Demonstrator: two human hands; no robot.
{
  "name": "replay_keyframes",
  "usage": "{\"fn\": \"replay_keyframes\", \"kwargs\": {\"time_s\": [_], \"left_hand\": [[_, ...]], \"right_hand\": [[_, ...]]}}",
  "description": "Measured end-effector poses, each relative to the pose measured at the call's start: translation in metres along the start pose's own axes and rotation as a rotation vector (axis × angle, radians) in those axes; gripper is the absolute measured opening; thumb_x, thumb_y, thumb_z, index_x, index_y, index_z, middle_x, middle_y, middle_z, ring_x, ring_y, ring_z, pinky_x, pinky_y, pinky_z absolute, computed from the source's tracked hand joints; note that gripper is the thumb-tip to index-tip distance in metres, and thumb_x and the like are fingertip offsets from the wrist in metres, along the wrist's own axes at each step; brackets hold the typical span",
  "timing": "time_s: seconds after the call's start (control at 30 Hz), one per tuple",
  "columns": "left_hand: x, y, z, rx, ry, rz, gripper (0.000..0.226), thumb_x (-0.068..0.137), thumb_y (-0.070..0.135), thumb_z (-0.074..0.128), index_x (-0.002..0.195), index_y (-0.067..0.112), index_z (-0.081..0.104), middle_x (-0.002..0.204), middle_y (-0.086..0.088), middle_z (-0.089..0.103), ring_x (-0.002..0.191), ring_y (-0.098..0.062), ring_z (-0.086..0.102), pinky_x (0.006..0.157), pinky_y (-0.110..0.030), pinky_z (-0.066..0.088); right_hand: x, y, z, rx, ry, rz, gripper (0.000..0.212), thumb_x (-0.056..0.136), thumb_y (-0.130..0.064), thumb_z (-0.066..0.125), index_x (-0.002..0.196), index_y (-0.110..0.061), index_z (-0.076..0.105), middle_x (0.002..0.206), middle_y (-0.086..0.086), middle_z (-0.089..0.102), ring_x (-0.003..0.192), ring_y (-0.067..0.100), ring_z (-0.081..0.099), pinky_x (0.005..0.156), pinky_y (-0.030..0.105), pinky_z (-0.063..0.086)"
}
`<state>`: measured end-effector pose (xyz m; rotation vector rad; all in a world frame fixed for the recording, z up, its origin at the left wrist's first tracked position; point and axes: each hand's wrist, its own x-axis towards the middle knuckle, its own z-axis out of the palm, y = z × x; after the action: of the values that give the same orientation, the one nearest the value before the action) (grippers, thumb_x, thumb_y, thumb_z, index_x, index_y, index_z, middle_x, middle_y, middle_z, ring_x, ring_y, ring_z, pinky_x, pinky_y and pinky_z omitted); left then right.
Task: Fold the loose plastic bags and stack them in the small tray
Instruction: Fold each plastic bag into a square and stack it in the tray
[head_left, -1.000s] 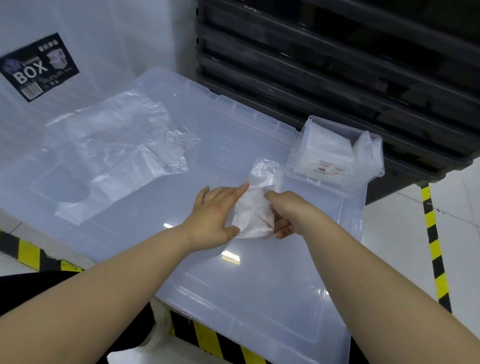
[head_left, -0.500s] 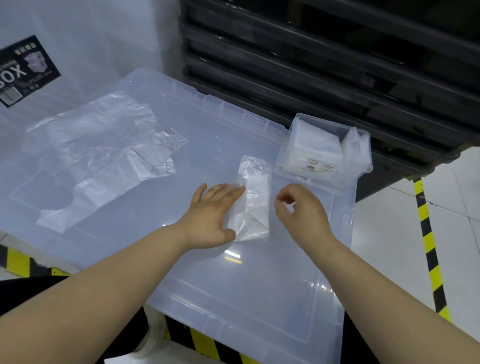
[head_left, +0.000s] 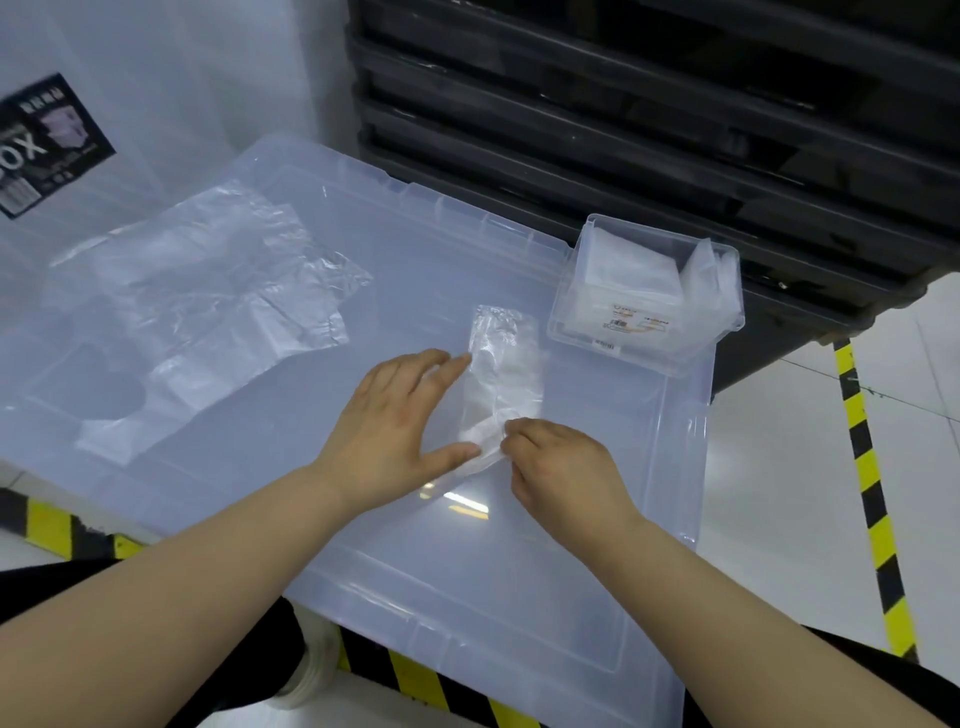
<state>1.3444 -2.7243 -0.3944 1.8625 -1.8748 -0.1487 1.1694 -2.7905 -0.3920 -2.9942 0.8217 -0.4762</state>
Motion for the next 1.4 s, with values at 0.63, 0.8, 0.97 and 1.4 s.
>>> {"fn": "replay_keyframes", "kwargs": {"time_s": [0.63, 0.8, 0.97, 1.4], "left_hand": [[-0.013, -0.006, 0.019, 0.249, 0.185, 0.200, 0.040, 0.076, 0.031, 0.044, 0.109, 0.011, 0.058, 0.129, -0.012, 0.047, 0.117, -0.026, 0.040, 0.105, -0.033, 0.020], [-0.005, -0.015, 0.004, 0.312, 0.246, 0.071, 0.036, 0.072, 0.034, 0.045, 0.085, 0.016, 0.074, 0.087, 0.001, 0.049, 0.074, -0.021, 0.049, 0.071, -0.030, 0.025], [-0.004, -0.003, -0.006, -0.149, 0.057, -0.236, 0.057, 0.071, 0.031, 0.037, 0.126, 0.023, 0.052, 0.084, 0.019, 0.057, 0.082, -0.007, 0.054, 0.089, -0.009, 0.010], [0.019, 0.019, -0.004, -0.248, -0.236, -0.121, 0.074, 0.062, 0.028, 0.030, 0.135, 0.029, 0.040, 0.130, 0.016, 0.042, 0.122, 0.001, 0.028, 0.095, -0.001, -0.006]], "right_hand": [[-0.007, 0.002, 0.003, 0.368, 0.137, 0.154, 0.027, 0.072, -0.022, 0.044, 0.074, -0.013, 0.069, 0.073, -0.006, 0.070, 0.063, 0.011, 0.064, 0.052, 0.026, 0.050], [-0.006, 0.003, 0.002, 0.378, 0.128, 0.148, 0.027, 0.072, -0.022, 0.044, 0.073, -0.013, 0.069, 0.073, -0.006, 0.070, 0.063, 0.011, 0.066, 0.049, 0.024, 0.051], [-0.005, 0.003, 0.001, 0.384, 0.128, 0.142, 0.027, 0.072, -0.022, 0.044, 0.073, -0.013, 0.070, 0.073, -0.007, 0.070, 0.063, 0.010, 0.066, 0.051, 0.024, 0.051], [-0.003, 0.004, -0.003, 0.319, 0.073, 0.087, 0.028, 0.069, -0.022, 0.042, 0.070, -0.015, 0.069, 0.069, -0.007, 0.069, 0.059, 0.013, 0.065, 0.042, 0.020, 0.048]]}}
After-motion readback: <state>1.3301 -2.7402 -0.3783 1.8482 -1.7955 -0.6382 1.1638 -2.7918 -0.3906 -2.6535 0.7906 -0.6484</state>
